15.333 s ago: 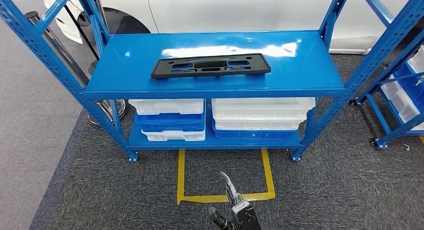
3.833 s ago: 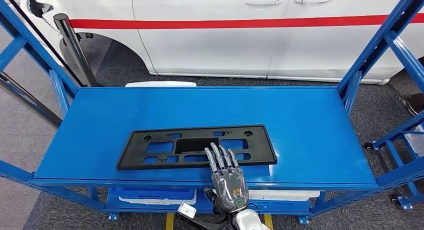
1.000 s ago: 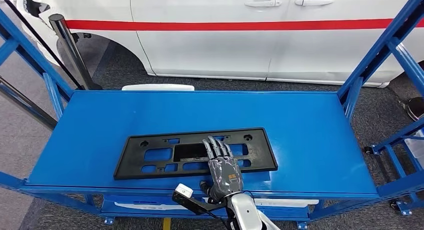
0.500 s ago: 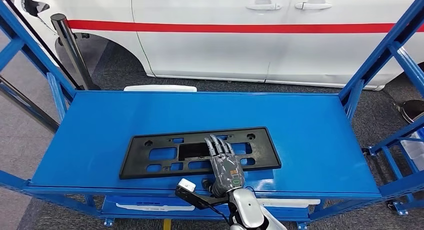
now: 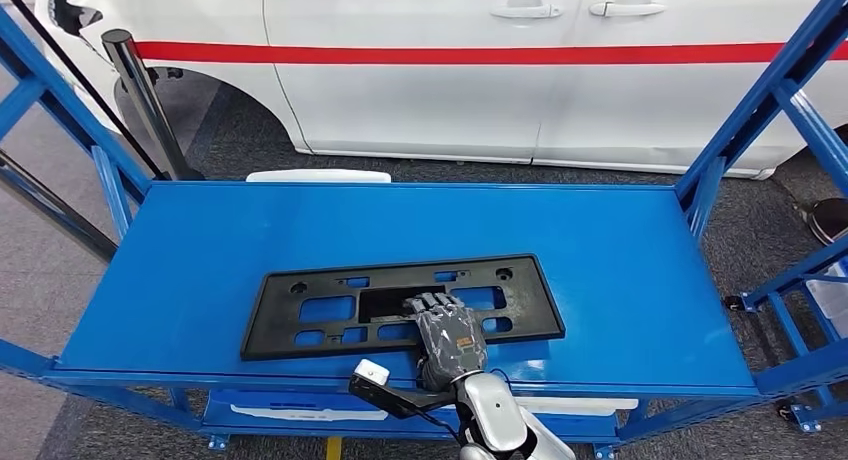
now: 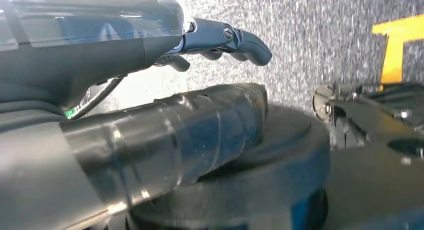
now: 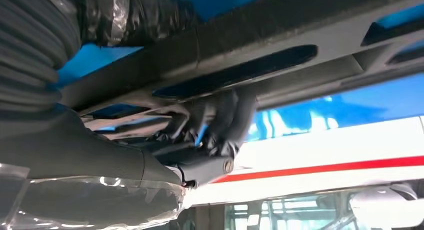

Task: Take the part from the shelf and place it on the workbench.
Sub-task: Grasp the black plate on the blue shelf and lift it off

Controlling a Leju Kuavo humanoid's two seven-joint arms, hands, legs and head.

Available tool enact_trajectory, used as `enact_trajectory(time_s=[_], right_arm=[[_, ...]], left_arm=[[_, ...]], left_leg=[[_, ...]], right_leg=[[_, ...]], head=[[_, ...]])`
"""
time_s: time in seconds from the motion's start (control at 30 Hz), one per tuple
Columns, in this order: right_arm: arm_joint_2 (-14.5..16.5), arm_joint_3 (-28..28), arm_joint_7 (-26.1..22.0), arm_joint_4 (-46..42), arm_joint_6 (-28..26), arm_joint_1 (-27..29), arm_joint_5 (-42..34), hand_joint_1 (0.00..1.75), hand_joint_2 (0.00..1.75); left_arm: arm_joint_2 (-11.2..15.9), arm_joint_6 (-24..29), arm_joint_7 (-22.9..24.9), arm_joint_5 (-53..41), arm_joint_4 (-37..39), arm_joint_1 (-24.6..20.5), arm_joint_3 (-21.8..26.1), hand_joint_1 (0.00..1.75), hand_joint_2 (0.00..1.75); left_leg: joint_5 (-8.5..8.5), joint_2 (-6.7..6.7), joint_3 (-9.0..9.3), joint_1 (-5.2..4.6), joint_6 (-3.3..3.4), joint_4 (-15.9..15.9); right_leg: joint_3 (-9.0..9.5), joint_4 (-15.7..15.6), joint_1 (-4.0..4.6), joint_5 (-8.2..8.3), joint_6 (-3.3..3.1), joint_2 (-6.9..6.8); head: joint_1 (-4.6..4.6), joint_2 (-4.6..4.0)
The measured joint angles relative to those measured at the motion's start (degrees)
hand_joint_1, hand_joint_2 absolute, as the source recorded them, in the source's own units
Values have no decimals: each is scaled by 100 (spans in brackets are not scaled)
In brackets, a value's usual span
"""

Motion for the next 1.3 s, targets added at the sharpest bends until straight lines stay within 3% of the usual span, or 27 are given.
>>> enact_trajectory(time_s=[0.07, 0.13, 0.17, 0.2, 0.23, 0.3, 0.37, 0.47, 0.53, 0.63, 0.67, 0.7, 0.73, 0.83, 0.9, 0.97, 1.03, 1.07, 1.17, 1.2, 1.23, 1.3], right_arm=[[6, 17, -19, 7, 2, -30, 2, 175, 175], [7, 31, -21, 21, 4, -38, 7, 175, 175], [7, 34, -21, 29, 4, -40, 9, 175, 175], [7, 36, -21, 37, 3, -43, 14, 175, 175], [7, 38, -21, 42, 3, -48, 17, 175, 175], [7, 42, -20, 51, -3, -65, 28, 175, 175], [5, 43, -20, 68, -19, -83, 34, 175, 175], [5, 43, -32, 105, -65, -90, 36, 175, 175], [4, 43, -40, 127, -86, -86, 37, 175, 175], [-3, 43, -48, 149, -100, -43, 77, 175, 175], [-8, 42, -49, 153, -108, -15, 109, 175, 175], [-13, 38, -50, 154, -115, 17, 149, 175, 175], [-17, 32, -47, 150, -127, 51, 197, 175, 175], [-79, -12, -37, 28, -196, 271, 405, 175, 175], [-174, -49, -48, -192, -245, 543, 570, 175, 175], [-267, -71, -70, -420, -280, 774, 683, 175, 175], [-325, -86, -86, -574, -285, 906, 726, 175, 175], [-340, -94, -90, -625, -281, 946, 733, 175, 175], [-388, -110, -91, -707, -276, 1036, 748, 175, 175], [-404, -112, -91, -725, -276, 1055, 754, 175, 175], [-417, -113, -91, -741, -276, 1070, 757, 175, 175], [-436, -123, -91, -776, -276, 1096, 761, 175, 175]], left_arm=[[1, -23, 3, 3, 0, -1, 0, 0, 0], [2, -30, 5, 7, 0, 1, 0, 0, 0], [4, -33, 6, 9, 1, 7, 0, 0, 0], [7, -35, 8, 11, 1, 14, 0, 0, 0], [10, -40, 9, 11, 1, 20, -1, 0, 0], [12, -63, 11, 13, 0, 23, -1, 0, 0], [12, -105, -15, 27, -1, 14, 0, 0, 0], [11, -138, -108, 79, -1, 11, 0, 0, 0], [8, -111, -180, 113, -2, 10, 0, 0, 0], [6, 13, -310, 174, 0, 12, 7, 0, 131], [7, 72, -348, 189, 1, 17, 10, 0, 175], [7, 133, -378, 198, 1, 21, 11, 0, 175], [8, 196, -406, 202, 1, 24, 11, 0, 175], [4, 334, -490, 229, 1, 23, 11, 0, 175], [1, 389, -531, 270, 1, 29, 11, 0, 175], [1, 466, -568, 291, 1, 41, 11, 0, 175], [1, 538, -596, 286, 1, 43, 11, 0, 175], [1, 561, -603, 281, 1, 38, 11, 0, 175], [8, 592, -612, 275, 1, 26, 11, 0, 175], [12, 595, -613, 276, 1, 27, 11, 0, 175], [16, 597, -613, 276, 1, 30, 11, 0, 175], [22, 600, -611, 278, 2, 36, 11, 0, 175]], left_leg=[[-291, 3, -191, 18, -58, 449], [-626, 4, -517, 35, -107, 1166], [-691, 5, -629, 41, -124, 1411], [-639, 5, -647, 46, -135, 1454], [-485, 6, -558, 52, -138, 1274], [-106, 8, -186, 66, -130, 515], [42, 2, 69, 55, -80, -17], [57, 1, 112, 35, 38, -133], [102, 13, 124, 50, 124, -184], [124, 30, 110, 39, 192, -204], [123, 33, 107, 31, 197, -203], [121, 33, 110, 26, 199, -202], [118, 32, 117, 24, 197, -199], [79, 11, 140, 12, 162, -164], [49, -15, 135, -4, 111, -133], [36, -26, 141, -1, 50, -137], [-82, -16, 102, 14, -12, -13], [-228, -11, 14, 23, -40, 198], [-729, -3, -440, 46, -108, 1227], [-748, -2, -513, 49, -121, 1400], [-652, -1, -483, 52, -128, 1354], [-259, 1, -156, 65, -128, 684]], right_leg=[[21, -36, -24, 24, -51, -20], [18, -37, -21, 24, -66, -34], [19, -36, -19, 22, -68, -38], [24, -35, -20, 21, -68, -36], [33, -35, -22, 19, -65, -29], [57, -33, -20, 9, -46, -13], [62, -27, 1, 4, 5, 10], [62, -45, 7, 19, 111, 27], [-6, 122, 0, -114, 164, 21], [-459, 1109, -7, -639, 187, 17], [-602, 1413, -9, -738, 190, 16], [-668, 1552, -10, -735, 190, 16], [-627, 1470, -11, -625, 185, 16], [-118, 414, -4, -115, 137, 5], [70, 9, 15, -33, 98, 0], [87, -30, 25, -41, 49, 5], [111, -78, 7, -16, -15, 1], [120, -101, -8, -4, -40, -6], [125, -106, -10, -5, -65, -34], [128, -105, -10, -7, -66, -38], [133, -101, -12, -9, -63, -37], [152, -88, -20, -22, -43, -25]], head=[[-5, 0], [-8, 0], [-8, 0], [-8, 0], [-8, 0], [-7, 0], [-4, 0], [-1, 0], [2, 0], [4, 0], [4, 0], [4, 0], [5, 0], [3, 0], [2, 0], [1, 0], [0, 0], [-2, 0], [-5, 0], [-5, 0], [-5, 0], [-5, 0]])
